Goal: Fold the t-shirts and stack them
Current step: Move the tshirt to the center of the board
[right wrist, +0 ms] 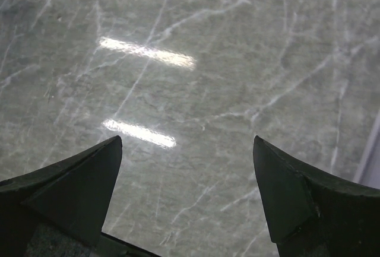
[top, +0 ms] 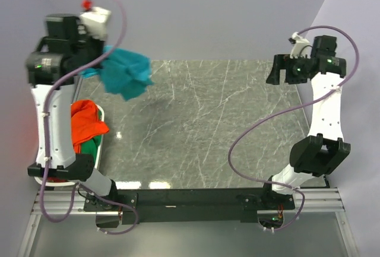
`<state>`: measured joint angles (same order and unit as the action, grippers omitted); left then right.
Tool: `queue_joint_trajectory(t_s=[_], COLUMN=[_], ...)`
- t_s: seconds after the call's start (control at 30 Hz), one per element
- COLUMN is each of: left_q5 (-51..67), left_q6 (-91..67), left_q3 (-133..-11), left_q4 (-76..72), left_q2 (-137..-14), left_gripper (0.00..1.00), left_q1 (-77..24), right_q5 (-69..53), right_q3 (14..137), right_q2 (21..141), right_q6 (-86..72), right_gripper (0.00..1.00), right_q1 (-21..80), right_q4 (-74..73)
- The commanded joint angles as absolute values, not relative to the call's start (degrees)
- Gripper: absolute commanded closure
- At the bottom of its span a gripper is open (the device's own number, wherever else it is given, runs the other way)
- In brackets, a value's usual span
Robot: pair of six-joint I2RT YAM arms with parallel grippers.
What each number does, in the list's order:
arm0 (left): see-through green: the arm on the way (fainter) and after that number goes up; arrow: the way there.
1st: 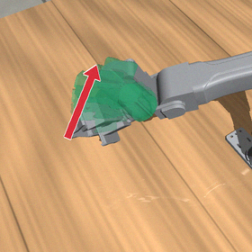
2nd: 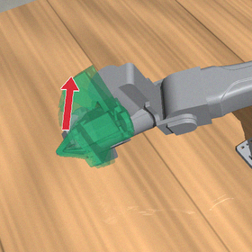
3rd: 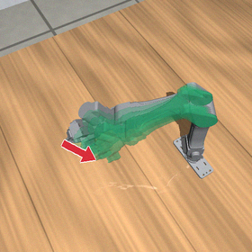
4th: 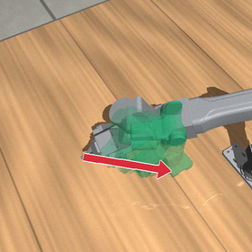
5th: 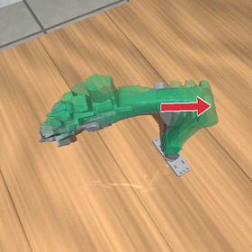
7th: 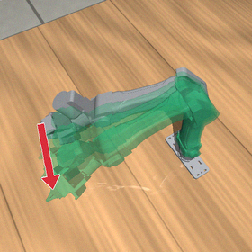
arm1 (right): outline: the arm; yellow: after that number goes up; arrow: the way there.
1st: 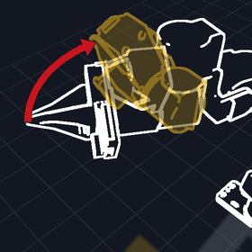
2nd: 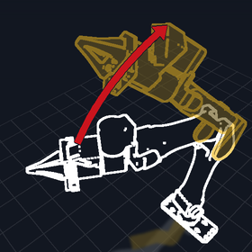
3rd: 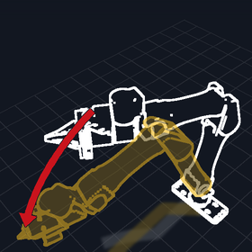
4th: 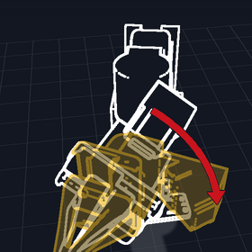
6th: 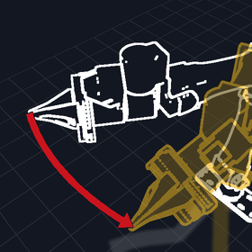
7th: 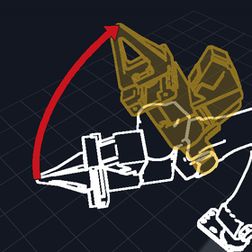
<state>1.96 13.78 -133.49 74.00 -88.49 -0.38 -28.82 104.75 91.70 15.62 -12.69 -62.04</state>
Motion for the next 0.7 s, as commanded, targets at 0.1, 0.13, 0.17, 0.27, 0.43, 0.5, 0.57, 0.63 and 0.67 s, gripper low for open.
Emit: queue_joint_trajectory(t_s=[0.1,0.13,0.17,0.27,0.43,0.5,0.57,0.63,0.67], left_q5=[12.56,13.79,15.02,20.2,28.37,28.66,22.95,26.68,30.37], left_q6=[7.82,8.08,8.17,7.56,8.34,12.02,16.4,17.75,17.84], left_q3=[-133.42,-133.85,-134.03,-131.93,-121.22,-113.7,-106.82,-95.4,-92.58], left_q4=[63.11,62.84,62.58,57.34,43.53,40.36,39.55,37.45,36.92], left_q2=[-91.75,-92.8,-94.73,-96.06,-94.49,-92.82,-90.2,-88.16,-87.37], left_gripper=[1.0,1.0,1.0,1.0,0.91,0.49,0.37,0.22,0.1], left_q1=[-19.76,-21.25,-23.62,-25.83,-27.07,-27.07,-24.89,-19.37,-15.51], right_q5=[-31.47,-31.29,-31.29,-30.94,-31.29,-31.99,-32.87,-34.1,-34.19], right_q3=[103.19,101.1,100.03,96.17,92.99,91.76,90.36,87.39,85.88], right_q2=[87.81,86.5,85.79,83.59,82.0,81.91,81.65,81.04,80.43], right_q6=[19.07,19.42,19.51,19.78,19.25,18.99,18.9,19.16,18.81], right_gripper=[0.04,0.04,0.04,0.04,0.04,0.04,0.04,0.04,0.04], right_q1=[-18.27,-18.46,-18.63,-18.98,-19.34,-19.34,-19.42,-19.34,-18.73], right_q4=[-65.39,-65.22,-64.95,-64.34,-64.07,-64.51,-65.21,-65.48,-64.7])
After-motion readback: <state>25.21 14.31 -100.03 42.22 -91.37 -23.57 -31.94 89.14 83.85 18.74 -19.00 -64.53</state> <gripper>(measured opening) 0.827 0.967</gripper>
